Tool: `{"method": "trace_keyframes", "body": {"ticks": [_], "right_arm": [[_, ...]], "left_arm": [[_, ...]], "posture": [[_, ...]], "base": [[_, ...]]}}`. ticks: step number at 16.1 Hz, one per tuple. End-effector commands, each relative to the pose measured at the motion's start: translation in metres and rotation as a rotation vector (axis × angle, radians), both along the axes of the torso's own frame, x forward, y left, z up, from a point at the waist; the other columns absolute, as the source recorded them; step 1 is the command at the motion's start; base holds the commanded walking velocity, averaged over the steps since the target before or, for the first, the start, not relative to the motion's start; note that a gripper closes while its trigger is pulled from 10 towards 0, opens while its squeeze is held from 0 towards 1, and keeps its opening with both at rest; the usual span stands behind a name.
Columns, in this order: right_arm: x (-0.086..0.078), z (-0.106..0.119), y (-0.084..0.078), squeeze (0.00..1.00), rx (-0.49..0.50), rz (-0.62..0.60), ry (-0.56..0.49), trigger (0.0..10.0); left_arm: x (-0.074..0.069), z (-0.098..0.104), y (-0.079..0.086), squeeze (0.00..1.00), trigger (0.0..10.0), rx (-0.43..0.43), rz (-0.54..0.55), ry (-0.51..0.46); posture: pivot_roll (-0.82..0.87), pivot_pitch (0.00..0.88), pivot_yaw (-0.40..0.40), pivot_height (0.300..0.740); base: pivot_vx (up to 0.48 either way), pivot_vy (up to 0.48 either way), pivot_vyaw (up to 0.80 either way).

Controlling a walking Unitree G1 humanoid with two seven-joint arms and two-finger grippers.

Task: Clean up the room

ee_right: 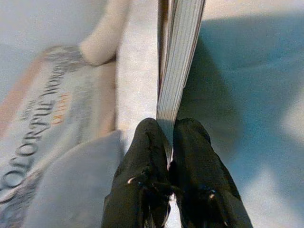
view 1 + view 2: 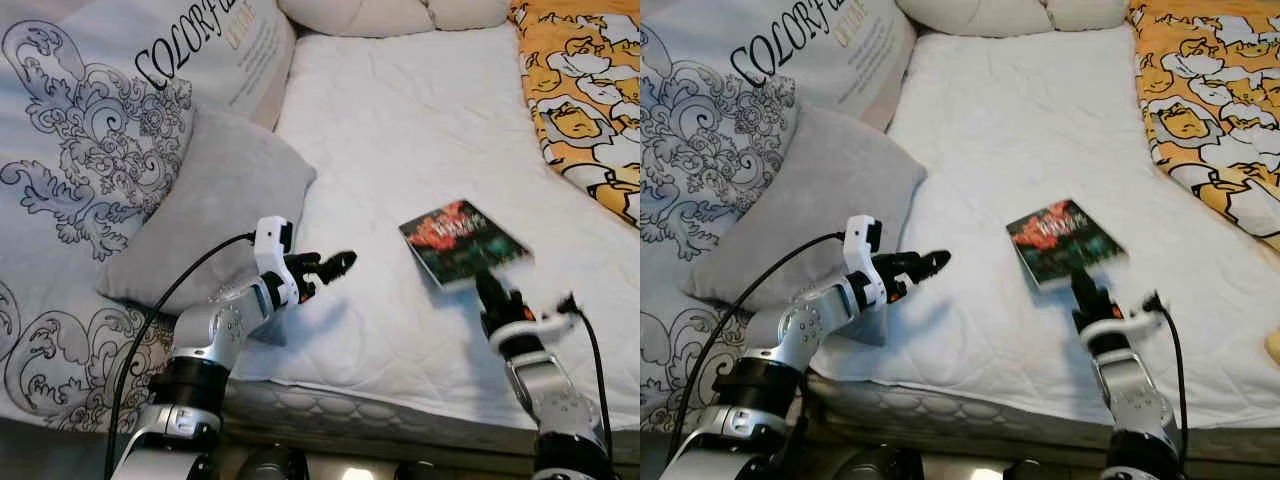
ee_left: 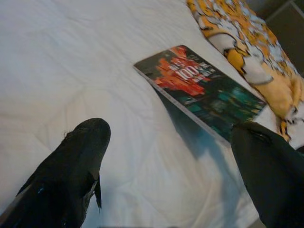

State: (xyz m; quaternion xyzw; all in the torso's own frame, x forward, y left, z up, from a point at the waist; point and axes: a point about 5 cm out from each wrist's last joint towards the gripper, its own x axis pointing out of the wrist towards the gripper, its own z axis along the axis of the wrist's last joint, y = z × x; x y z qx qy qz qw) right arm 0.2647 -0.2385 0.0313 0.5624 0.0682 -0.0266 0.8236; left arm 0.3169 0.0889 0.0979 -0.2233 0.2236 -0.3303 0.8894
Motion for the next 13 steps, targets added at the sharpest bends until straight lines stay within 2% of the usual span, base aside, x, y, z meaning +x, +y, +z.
{"method": "trace_keyframes", "body": {"ticks": [1,2,3,4,6,7,8,10,11,13], "right_arm": [[-0.004,-0.003,-0.005,0.00,-0.004,-0.024,0.015,0.0],[-0.004,0.001,-0.003,0.00,0.009,-0.011,-0.014,0.0],[-0.004,0.002,-0.003,0.00,0.013,-0.006,-0.024,0.0],[-0.004,0.005,-0.002,0.00,0.013,0.005,-0.042,0.0],[-0.005,-0.003,-0.005,0.00,-0.024,-0.002,0.030,0.0],[-0.006,-0.007,-0.008,0.00,-0.049,-0.012,0.068,1.4],[-0.004,-0.011,-0.013,0.00,-0.074,-0.031,0.112,10.0],[-0.002,-0.011,-0.014,0.00,-0.074,-0.038,0.124,10.0],[0.001,-0.010,-0.013,1.00,-0.063,-0.038,0.118,10.0],[0.006,-0.010,-0.012,1.00,-0.055,-0.029,0.118,10.0]], "left_arm": [[-0.004,-0.001,-0.001,0.93,10.0,0.020,-0.034,0.001],[-0.006,-0.002,-0.004,0.58,10.0,-0.003,-0.047,0.023],[-0.007,-0.003,-0.005,0.58,10.0,-0.010,-0.046,0.032],[-0.005,-0.009,-0.006,0.00,10.0,-0.004,-0.021,0.079],[-0.002,-0.016,-0.007,0.00,10.0,0.035,-0.001,0.111],[-0.001,-0.012,-0.008,0.00,10.0,0.023,-0.011,0.093],[-0.001,-0.006,-0.007,0.00,10.0,0.022,-0.034,0.055],[-0.003,-0.005,-0.007,0.00,10.0,0.044,-0.053,0.035],[-0.004,-0.005,-0.007,0.00,10.0,0.055,-0.068,0.025],[-0.005,-0.005,-0.007,0.00,10.0,0.059,-0.071,0.021]], "posture": [[-0.07,0.030,0.085,0.740],[-0.07,0.030,0.084,0.740],[-0.07,0.031,0.084,0.740],[-0.08,0.035,0.085,0.740],[-0.09,0.039,0.092,0.740],[-0.09,0.042,0.095,0.740],[-0.09,0.048,0.100,0.740],[-0.09,0.050,0.101,0.740],[-0.08,0.052,0.100,0.740],[-0.08,0.052,0.097,0.740]], "base": [[0.000,0.000,0.00],[0.000,0.000,0.00],[0.000,0.000,0.00],[0.000,0.000,0.00],[0.000,0.000,0.00],[0.000,0.000,0.00],[0.000,0.000,0.00],[0.000,0.000,0.00],[0.000,0.000,0.00],[0.000,0.000,0.00]]}}
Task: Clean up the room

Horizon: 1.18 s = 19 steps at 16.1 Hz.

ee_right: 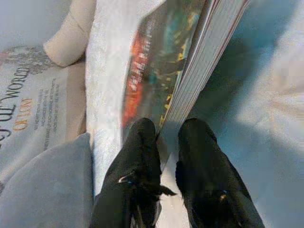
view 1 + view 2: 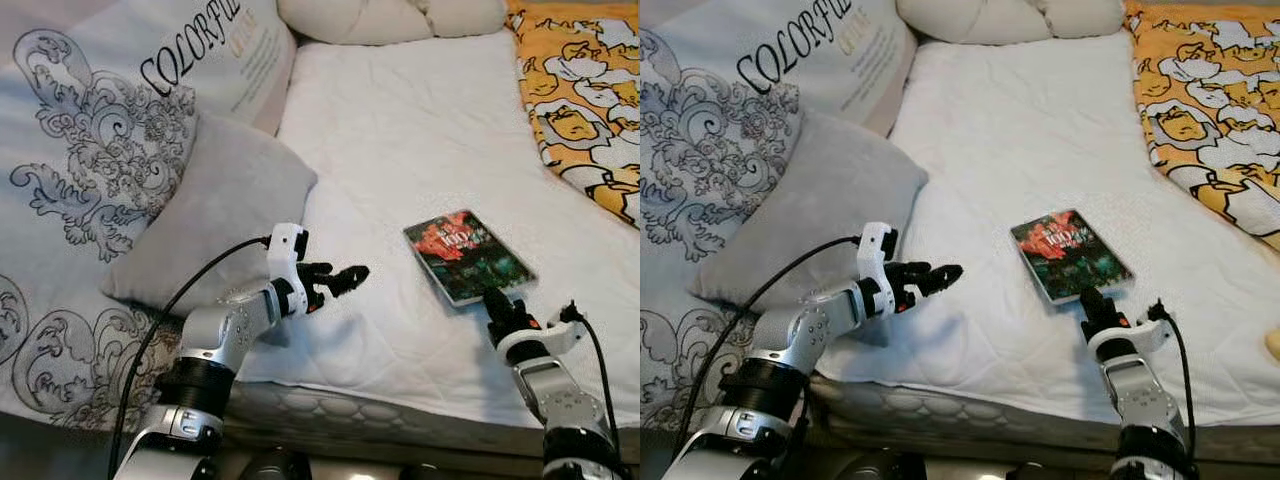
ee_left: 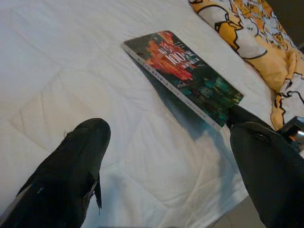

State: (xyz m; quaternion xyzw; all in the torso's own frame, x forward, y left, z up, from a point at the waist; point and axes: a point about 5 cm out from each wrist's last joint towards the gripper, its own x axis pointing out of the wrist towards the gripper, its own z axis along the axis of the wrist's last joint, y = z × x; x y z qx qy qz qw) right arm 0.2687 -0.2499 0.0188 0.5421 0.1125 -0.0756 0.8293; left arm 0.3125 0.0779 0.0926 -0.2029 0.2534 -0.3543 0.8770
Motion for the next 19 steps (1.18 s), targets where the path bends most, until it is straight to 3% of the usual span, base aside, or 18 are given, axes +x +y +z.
{"method": "trace_keyframes", "body": {"ticks": [1,4,5,10,11,16,19], "right_arm": [[0.006,0.003,0.002,1.00,-0.017,0.016,-0.004,10.0],[0.013,0.001,0.004,1.00,-0.035,0.040,0.015,10.0],[0.016,0.002,0.005,0.00,-0.036,0.045,0.017,10.0],[0.027,0.001,0.017,0.00,0.001,0.075,0.013,10.0],[0.026,0.000,0.019,0.00,0.001,0.077,0.021,0.0],[0.024,-0.004,0.022,0.00,0.047,0.057,-0.009,0.0],[0.022,0.001,0.018,0.00,0.067,0.071,-0.085,0.0]], "left_arm": [[0.000,0.000,0.006,0.00,10.0,0.023,0.009,-0.014],[0.001,0.000,0.010,0.00,10.0,0.032,0.026,-0.015],[0.002,0.000,0.012,0.00,10.0,0.038,0.032,-0.015],[-0.001,0.003,0.021,0.00,10.0,0.076,0.019,-0.045],[-0.003,0.002,0.022,0.00,10.0,0.082,0.013,-0.048],[-0.003,0.002,0.028,0.00,10.0,0.097,0.031,-0.049],[0.000,0.004,0.024,0.00,10.0,0.077,0.036,-0.053]], "posture": [[-0.07,0.055,0.097,0.740],[-0.07,0.058,0.098,0.740],[-0.06,0.061,0.099,0.740],[-0.03,0.091,0.106,0.740],[-0.03,0.092,0.105,0.740],[-0.02,0.090,0.102,0.740],[-0.03,0.081,0.103,0.740]], "base": [[0.000,0.000,0.00],[0.000,0.000,0.00],[0.000,0.000,0.00],[0.000,0.000,0.00],[0.000,0.000,0.00],[0.000,0.000,0.00],[0.000,0.000,0.00]]}}
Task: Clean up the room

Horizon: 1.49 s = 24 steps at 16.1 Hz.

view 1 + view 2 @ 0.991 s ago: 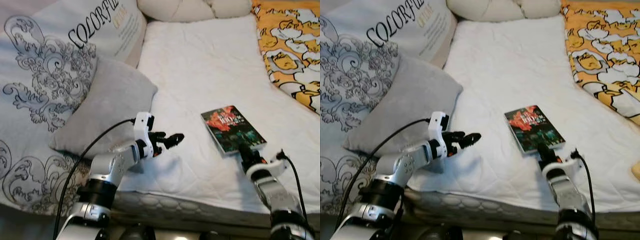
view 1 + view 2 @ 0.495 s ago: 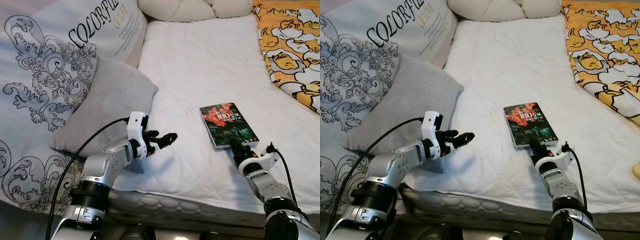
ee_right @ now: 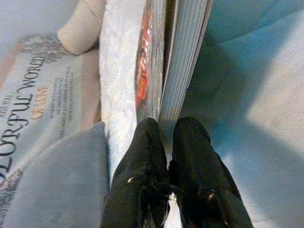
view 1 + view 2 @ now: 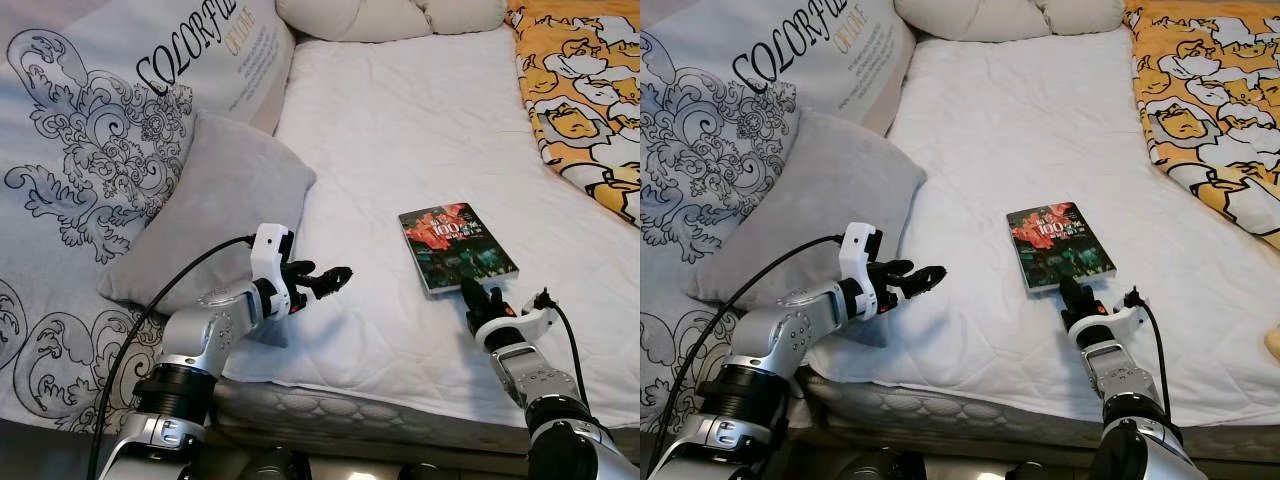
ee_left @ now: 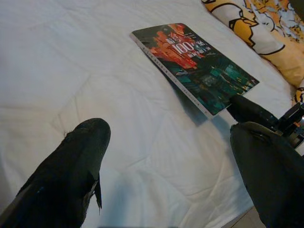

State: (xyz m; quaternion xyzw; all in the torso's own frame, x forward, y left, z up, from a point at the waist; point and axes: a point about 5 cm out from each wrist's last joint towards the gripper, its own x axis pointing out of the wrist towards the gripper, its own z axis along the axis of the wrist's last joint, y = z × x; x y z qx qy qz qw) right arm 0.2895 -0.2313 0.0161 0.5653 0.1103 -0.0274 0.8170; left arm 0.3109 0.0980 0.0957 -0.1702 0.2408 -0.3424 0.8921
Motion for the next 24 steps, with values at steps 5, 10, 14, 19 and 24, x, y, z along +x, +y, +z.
{"method": "trace_keyframes", "body": {"ticks": [5,10,14,19,24], "right_arm": [[-0.006,0.016,-0.005,0.00,0.046,0.065,-0.184,0.0],[-0.016,0.031,0.001,0.00,0.089,0.186,-0.338,0.0],[-0.022,0.050,0.016,0.00,0.117,0.299,-0.452,0.0],[-0.026,0.059,0.029,0.00,0.138,0.367,-0.484,0.0],[-0.028,0.060,0.038,0.00,0.140,0.407,-0.474,0.0]], "left_arm": [[0.011,-0.001,-0.003,0.00,10.0,-0.053,0.058,0.030],[0.015,-0.012,-0.019,1.00,10.0,-0.272,0.108,0.208],[0.017,-0.029,-0.031,1.00,10.0,-0.527,0.261,0.496],[0.022,-0.018,-0.038,0.00,10.0,-0.816,0.296,0.601],[0.025,-0.015,-0.048,0.00,10.0,-0.807,0.287,0.578]], "posture": [[-0.06,0.061,0.093,0.740],[-0.07,0.054,0.091,0.740],[-0.08,0.049,0.096,0.740],[-0.09,0.045,0.093,0.740],[-0.09,0.033,0.093,0.740]], "base": [[0.000,0.000,0.00],[0.000,0.000,0.00],[0.000,0.000,0.00],[0.000,0.000,0.00],[0.000,0.000,0.00]]}}
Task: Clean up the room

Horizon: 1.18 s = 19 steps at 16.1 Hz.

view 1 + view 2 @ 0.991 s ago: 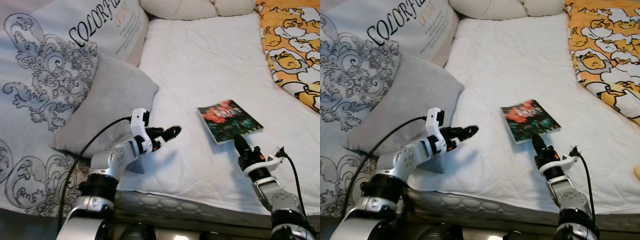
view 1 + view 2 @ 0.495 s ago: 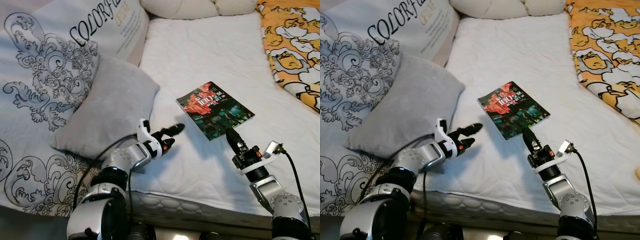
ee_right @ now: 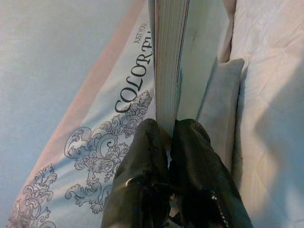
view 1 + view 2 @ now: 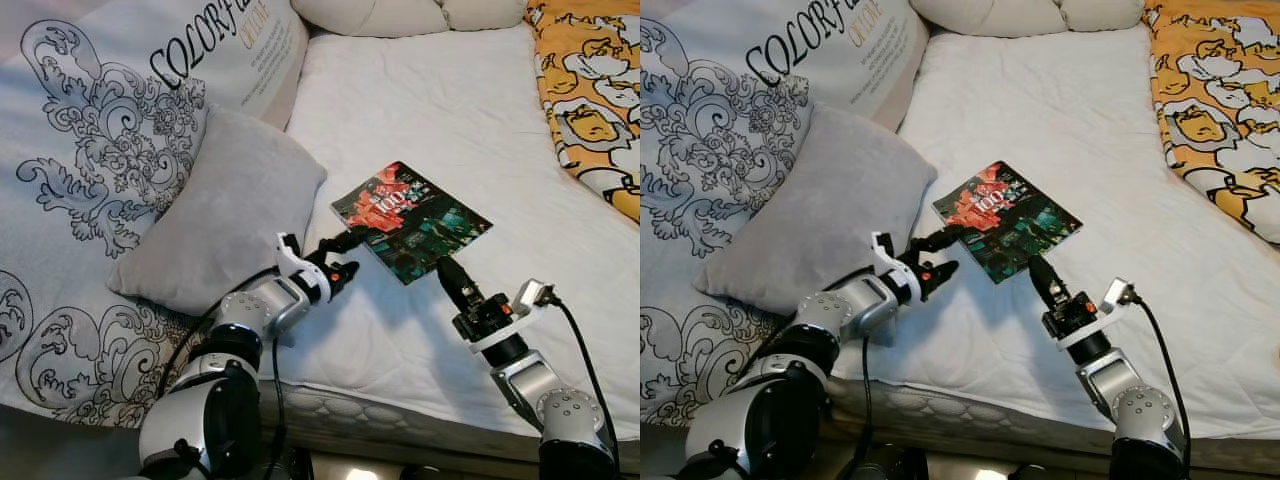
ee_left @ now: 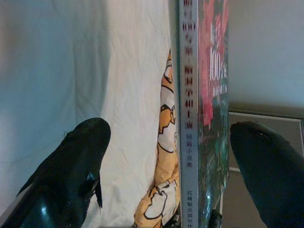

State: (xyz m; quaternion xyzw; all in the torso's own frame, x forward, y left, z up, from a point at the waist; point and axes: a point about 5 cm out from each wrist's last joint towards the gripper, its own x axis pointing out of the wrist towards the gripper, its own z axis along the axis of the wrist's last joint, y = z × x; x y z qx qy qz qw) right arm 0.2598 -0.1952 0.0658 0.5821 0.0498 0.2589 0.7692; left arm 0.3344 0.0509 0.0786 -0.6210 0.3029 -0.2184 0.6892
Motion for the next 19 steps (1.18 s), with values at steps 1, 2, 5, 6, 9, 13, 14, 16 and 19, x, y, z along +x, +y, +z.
{"method": "trace_keyframes", "body": {"ticks": [1,2,5,6,9,13,14,16,19], "right_arm": [[0.002,0.010,0.003,0.00,0.006,0.006,-0.053,0.0],[0.001,0.010,0.004,0.00,0.007,0.012,-0.054,0.0],[0.000,0.009,0.008,0.00,-0.001,0.036,-0.053,0.0],[-0.001,0.009,0.009,0.00,-0.004,0.037,-0.051,0.0],[-0.002,0.007,0.010,0.00,-0.014,0.039,-0.046,0.0],[-0.001,0.006,0.010,0.00,-0.030,0.039,-0.040,0.0],[-0.001,0.006,0.010,0.00,-0.031,0.039,-0.040,0.0],[-0.001,0.006,0.009,0.00,-0.035,0.039,-0.041,0.0],[-0.002,0.006,0.010,0.00,-0.038,0.043,-0.042,0.0]], "left_arm": [[0.002,0.007,-0.006,0.00,10.0,-0.013,-0.024,-0.042],[0.002,0.010,-0.010,0.00,10.0,0.003,-0.049,-0.079],[0.003,0.012,-0.017,0.00,0.0,0.030,-0.062,-0.095],[0.003,0.012,-0.018,0.00,0.0,0.031,-0.062,-0.098],[0.003,0.013,-0.019,0.00,0.0,0.023,-0.063,-0.114],[0.005,0.019,-0.020,0.00,0.0,-0.007,-0.057,-0.122],[0.005,0.019,-0.021,0.00,0.0,-0.007,-0.061,-0.121],[0.004,0.018,-0.023,0.00,0.0,-0.004,-0.071,-0.111],[0.002,0.016,-0.027,0.00,0.0,0.006,-0.086,-0.103]], "posture": [[-0.09,0.032,0.095,0.740],[-0.09,0.030,0.094,0.740],[-0.09,0.033,0.096,0.740],[-0.09,0.035,0.097,0.740],[-0.09,0.037,0.096,0.740],[-0.09,0.038,0.095,0.740],[-0.09,0.039,0.096,0.740],[-0.09,0.040,0.096,0.740],[-0.10,0.040,0.098,0.740]], "base": [[0.000,0.000,0.00],[0.000,0.000,0.00],[0.000,0.000,0.00],[0.000,0.000,0.00],[0.000,0.000,0.00],[0.000,0.000,0.00],[0.000,0.000,0.00],[0.000,0.000,0.00],[0.000,0.000,0.00]]}}
